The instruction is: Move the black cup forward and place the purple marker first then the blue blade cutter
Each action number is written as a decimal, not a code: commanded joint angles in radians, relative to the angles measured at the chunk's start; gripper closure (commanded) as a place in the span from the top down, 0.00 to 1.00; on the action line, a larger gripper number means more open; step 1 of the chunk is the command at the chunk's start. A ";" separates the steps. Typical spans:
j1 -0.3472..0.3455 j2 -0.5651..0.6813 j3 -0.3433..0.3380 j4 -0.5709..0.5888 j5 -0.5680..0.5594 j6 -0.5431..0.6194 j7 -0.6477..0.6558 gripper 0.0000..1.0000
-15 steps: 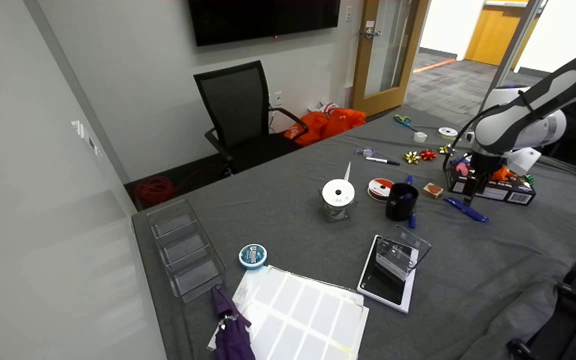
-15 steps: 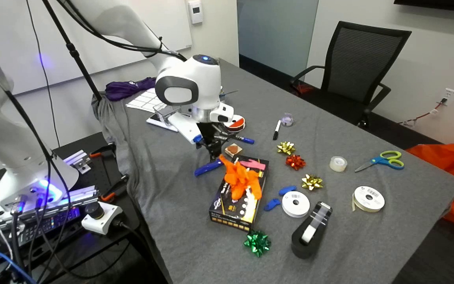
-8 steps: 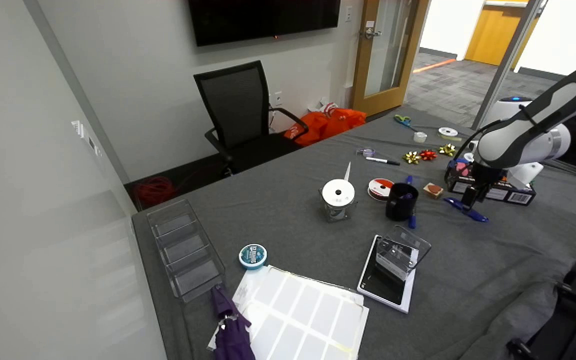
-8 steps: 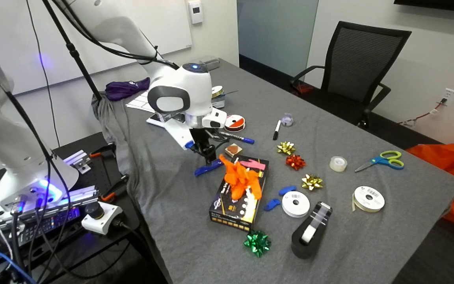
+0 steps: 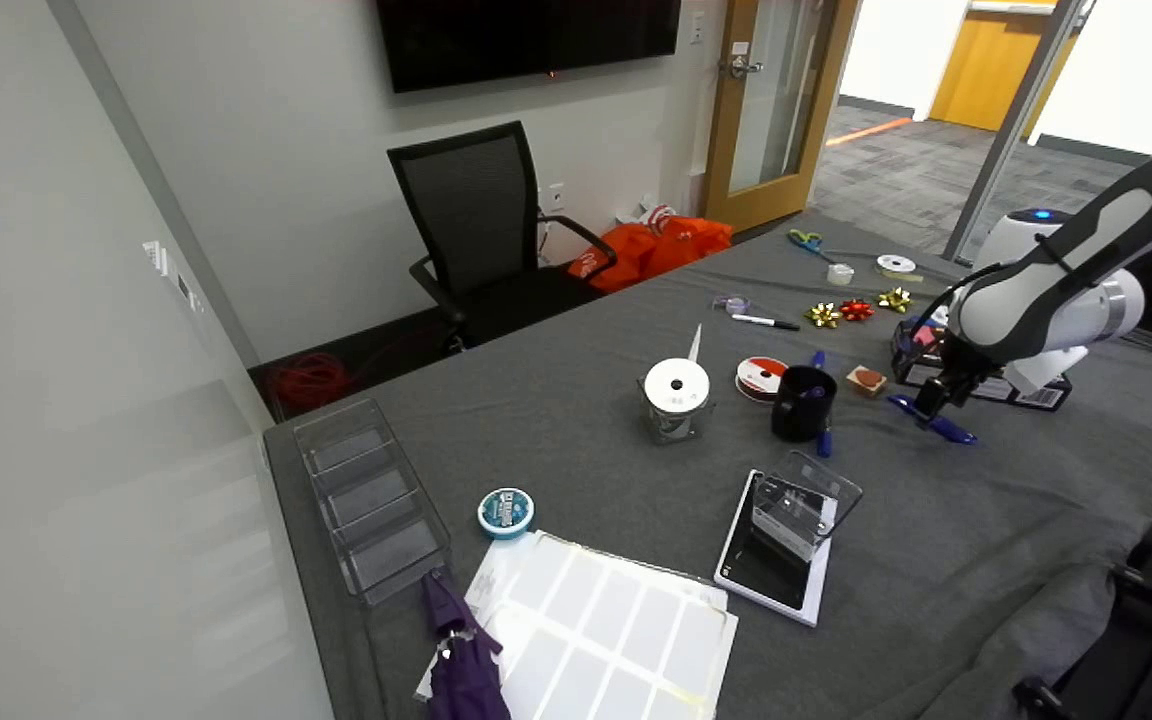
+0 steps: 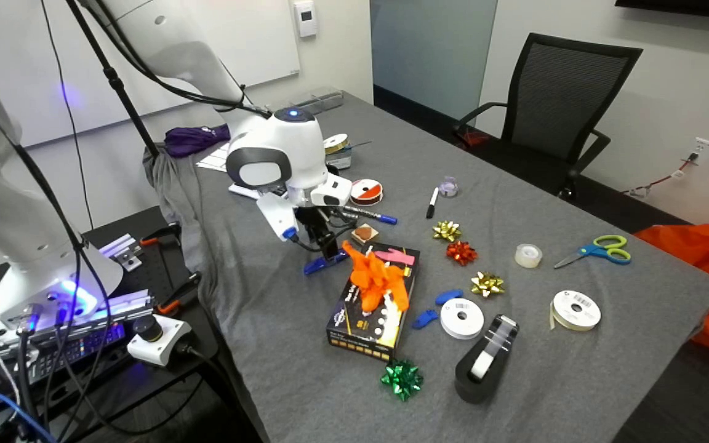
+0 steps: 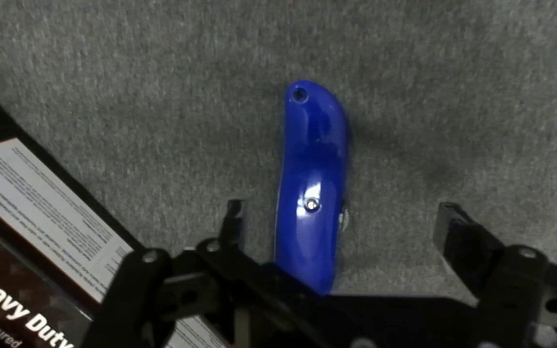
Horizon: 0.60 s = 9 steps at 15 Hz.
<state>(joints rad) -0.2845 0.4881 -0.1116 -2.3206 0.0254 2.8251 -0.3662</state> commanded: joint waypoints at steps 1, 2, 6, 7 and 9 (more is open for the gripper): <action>0.001 0.023 -0.015 -0.011 -0.040 0.061 0.048 1.00; -0.002 0.027 -0.015 -0.011 -0.046 0.067 0.053 1.00; -0.012 0.032 -0.009 -0.015 -0.050 0.083 0.056 0.67; -0.014 0.032 -0.008 -0.015 -0.049 0.083 0.055 0.60; -0.014 0.032 -0.007 -0.016 -0.048 0.084 0.055 0.45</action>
<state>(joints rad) -0.2848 0.5165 -0.1226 -2.3206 0.0031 2.8716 -0.3263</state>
